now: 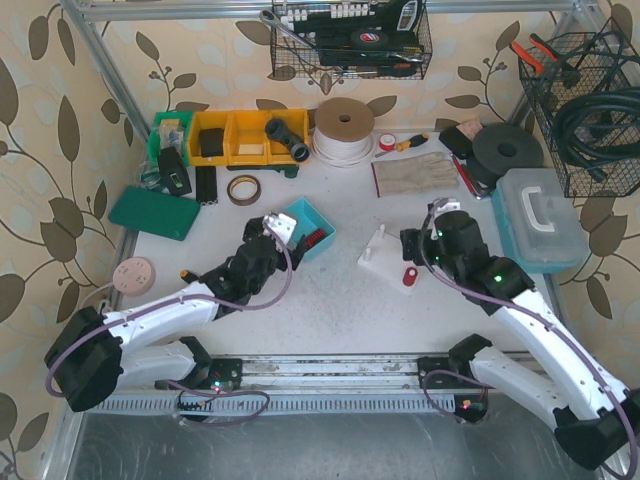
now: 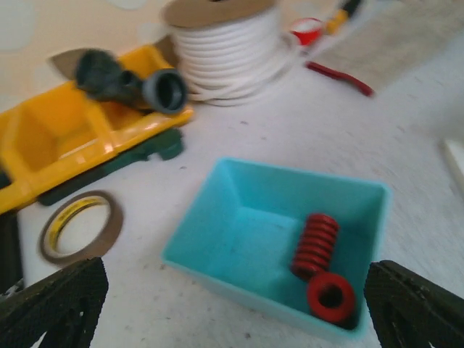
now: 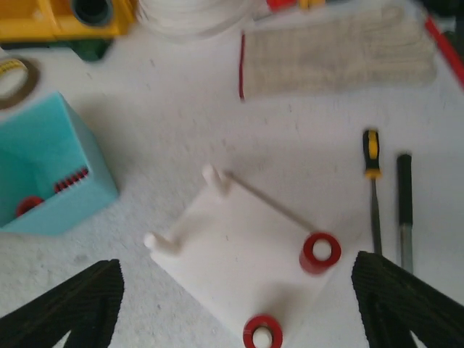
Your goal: Install the large spring
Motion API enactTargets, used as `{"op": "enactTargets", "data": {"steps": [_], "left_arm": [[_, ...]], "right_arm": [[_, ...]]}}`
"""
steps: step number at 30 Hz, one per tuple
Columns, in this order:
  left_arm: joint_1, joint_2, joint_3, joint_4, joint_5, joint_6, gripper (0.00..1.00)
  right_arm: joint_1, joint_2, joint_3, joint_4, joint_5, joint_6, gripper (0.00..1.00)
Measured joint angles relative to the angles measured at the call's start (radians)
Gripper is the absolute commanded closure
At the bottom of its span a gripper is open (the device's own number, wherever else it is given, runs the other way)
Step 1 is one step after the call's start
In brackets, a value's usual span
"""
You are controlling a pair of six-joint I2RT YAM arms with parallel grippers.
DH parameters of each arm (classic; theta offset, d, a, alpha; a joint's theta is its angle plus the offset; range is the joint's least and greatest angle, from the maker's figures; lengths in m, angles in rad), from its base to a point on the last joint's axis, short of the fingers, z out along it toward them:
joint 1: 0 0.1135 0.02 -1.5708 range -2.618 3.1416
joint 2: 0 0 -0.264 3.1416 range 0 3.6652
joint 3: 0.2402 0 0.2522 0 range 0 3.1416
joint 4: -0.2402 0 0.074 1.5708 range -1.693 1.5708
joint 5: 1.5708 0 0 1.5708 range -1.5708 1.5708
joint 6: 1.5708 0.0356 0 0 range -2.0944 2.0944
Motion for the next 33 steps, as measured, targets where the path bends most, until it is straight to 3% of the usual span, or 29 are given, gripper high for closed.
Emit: {"op": "enactTargets", "data": {"steps": [1, 4, 12, 21, 33], "left_arm": [[0.0, 0.0, 0.041, -0.06, -0.045, -0.053, 0.02], [0.016, 0.009, 0.19, -0.239, -0.125, -0.206, 0.05], [0.109, 0.134, 0.489, -0.578, -0.028, -0.378, 0.27], [0.2, 0.335, 0.713, -0.823, 0.208, -0.354, 0.4], [0.224, 0.709, 1.073, -1.17, 0.399, -0.166, 0.48]], "right_arm": [[0.0, -0.016, 0.019, 0.005, 0.0, -0.009, 0.01], [0.0, -0.039, 0.036, 0.041, -0.002, -0.033, 0.0], [0.0, -0.008, -0.077, 0.155, 0.015, -0.061, 0.03], [0.0, -0.123, -0.267, 0.236, 0.018, -0.023, 0.04], [0.0, -0.088, -0.274, 0.297, 0.051, -0.025, 0.04]]}}
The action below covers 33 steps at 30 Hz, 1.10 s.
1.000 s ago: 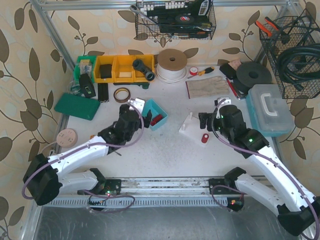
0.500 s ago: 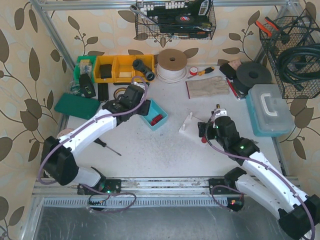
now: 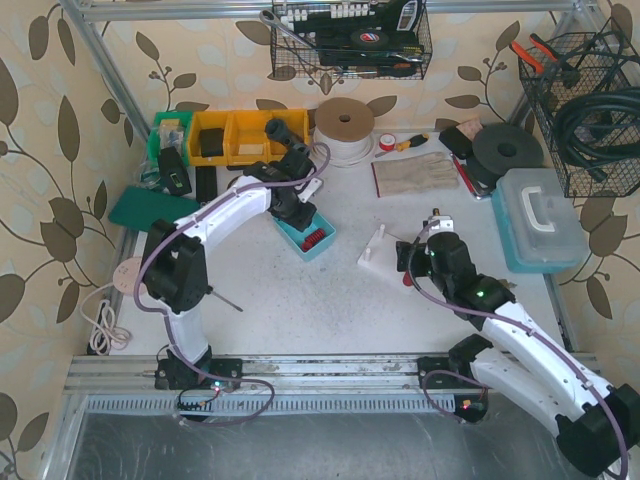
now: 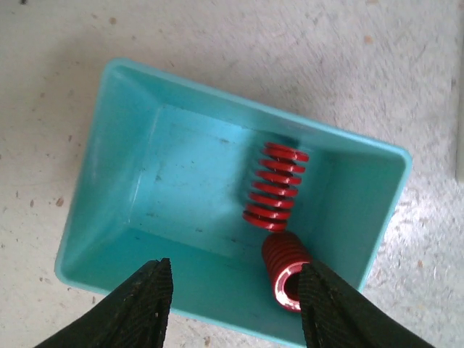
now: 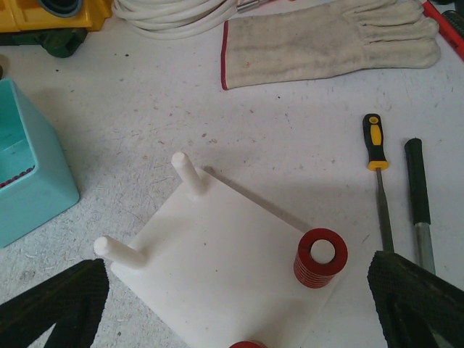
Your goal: Install the large spring
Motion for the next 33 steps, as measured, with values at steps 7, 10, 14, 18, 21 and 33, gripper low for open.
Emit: {"op": "enactTargets", "data": {"steps": [7, 10, 14, 18, 21, 33], "left_arm": [[0.0, 0.043, 0.058, -0.126, 0.069, 0.073, 0.48], [0.0, 0.056, 0.071, -0.157, 0.091, 0.1, 0.5], [0.0, 0.083, 0.083, -0.17, 0.117, 0.121, 0.53], [0.0, 0.12, 0.089, -0.171, 0.134, 0.135, 0.53], [0.0, 0.14, 0.097, -0.177, 0.139, 0.139, 0.52], [0.0, 0.204, 0.225, -0.259, 0.077, 0.044, 0.49]], "right_arm": [[0.0, -0.008, 0.0, 0.014, 0.002, -0.002, 0.04], [0.0, -0.02, 0.0, 0.013, 0.005, -0.003, 0.04], [0.0, -0.028, 0.0, 0.013, 0.012, -0.003, 0.04], [0.0, -0.029, 0.0, 0.012, 0.02, -0.003, 0.04], [0.0, -0.029, 0.0, 0.012, 0.025, -0.003, 0.04], [0.0, -0.022, 0.0, 0.013, 0.037, -0.007, 0.04]]}}
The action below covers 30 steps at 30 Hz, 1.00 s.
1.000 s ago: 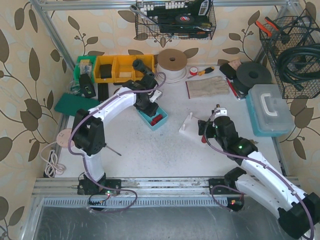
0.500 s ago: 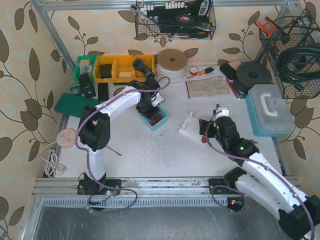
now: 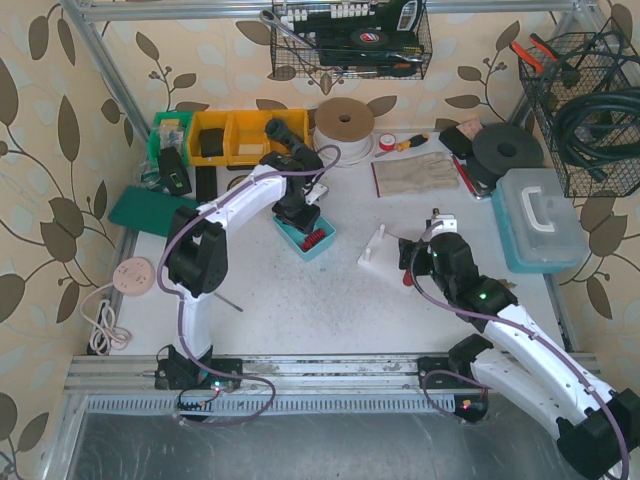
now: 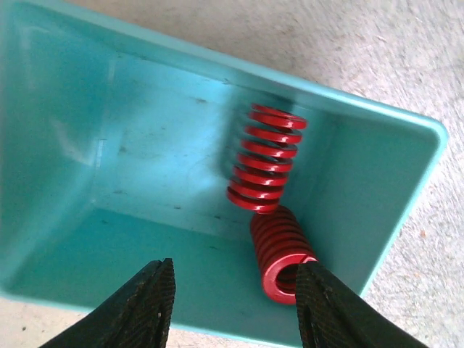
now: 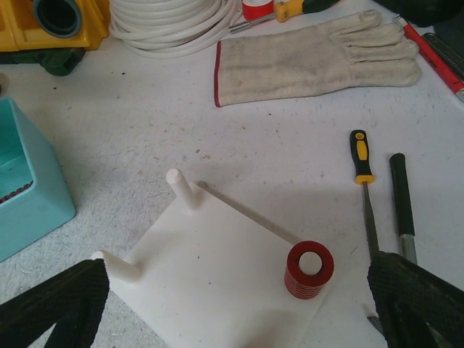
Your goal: Install the large spring
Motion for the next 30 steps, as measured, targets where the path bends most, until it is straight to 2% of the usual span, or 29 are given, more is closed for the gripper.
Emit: {"op": "enactTargets", "data": {"steps": [5, 10, 12, 17, 21, 26, 30], "left_arm": [[0.0, -0.072, -0.035, 0.056, -0.049, -0.064, 0.47], [0.021, -0.292, -0.169, 0.177, -0.076, -0.116, 0.52], [0.042, -0.378, -0.224, 0.211, -0.078, -0.136, 0.51], [0.114, -0.495, -0.364, 0.294, -0.1, -0.186, 0.52], [0.196, -0.527, -0.468, 0.35, -0.076, -0.245, 0.55], [0.298, -0.56, -0.502, 0.378, 0.006, -0.294, 0.62], [0.308, -0.605, -0.512, 0.406, 0.071, -0.371, 0.62]], "right_arm": [[0.0, 0.027, 0.024, -0.02, -0.062, -0.019, 0.01], [0.0, 0.154, 0.144, -0.048, -0.146, -0.018, 0.0], [0.0, 0.2, 0.182, -0.055, -0.172, -0.023, 0.01], [0.001, 0.342, 0.339, -0.078, -0.264, -0.064, 0.15], [0.021, 0.411, 0.392, -0.049, -0.336, -0.078, 0.32], [0.134, 0.51, 0.458, -0.078, -0.344, -0.061, 0.4], [0.241, 0.638, 0.623, -0.188, -0.335, -0.03, 0.43]]}}
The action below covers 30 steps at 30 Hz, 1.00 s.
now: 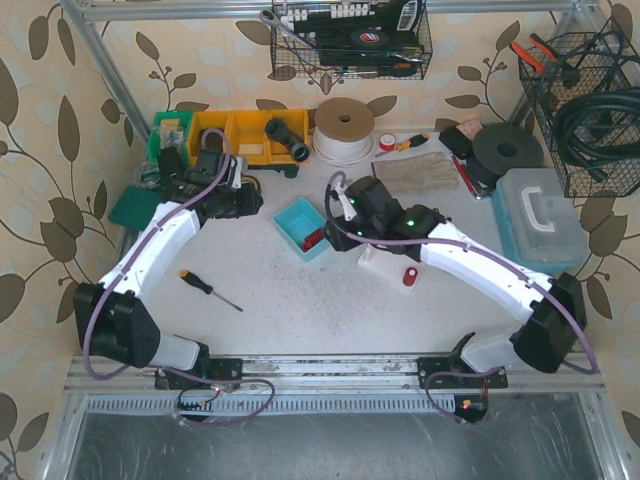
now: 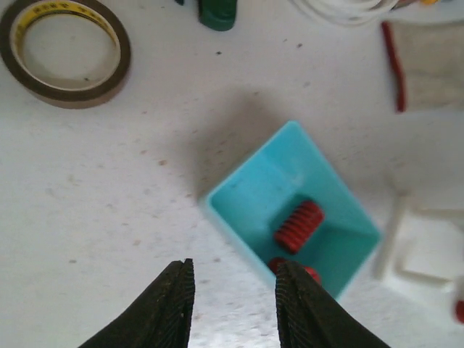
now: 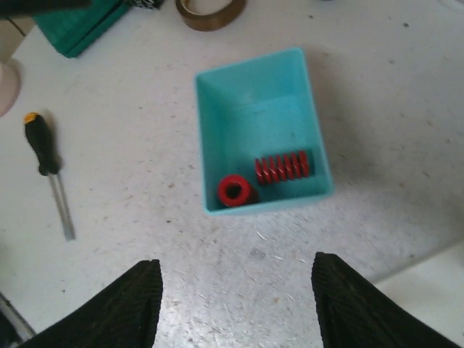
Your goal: Install the large spring
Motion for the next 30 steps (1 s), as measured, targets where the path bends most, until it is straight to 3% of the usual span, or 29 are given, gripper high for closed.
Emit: {"op": "enactTargets", "data": {"steps": [6, 12, 23, 30], "left_arm": [[0.0, -0.074, -0.106, 0.126, 0.094, -0.138, 0.62], [0.0, -0.058, -0.212, 0.245, 0.182, -0.282, 0.64], [0.002, 0.065, -0.217, 0.301, 0.233, -0.336, 0.66], [0.054, 0.122, -0.209, 0.337, 0.277, -0.349, 0.69]], "right_arm": [[0.029, 0.149, 0.223, -0.115, 0.004, 0.008, 0.47], [0.029, 0.408, 0.426, -0.267, 0.061, 0.01, 0.5], [0.066, 0.635, 0.56, -0.346, 0.09, 0.14, 0.51], [0.084, 0.671, 0.607, -0.338, 0.074, 0.13, 0.65]]}}
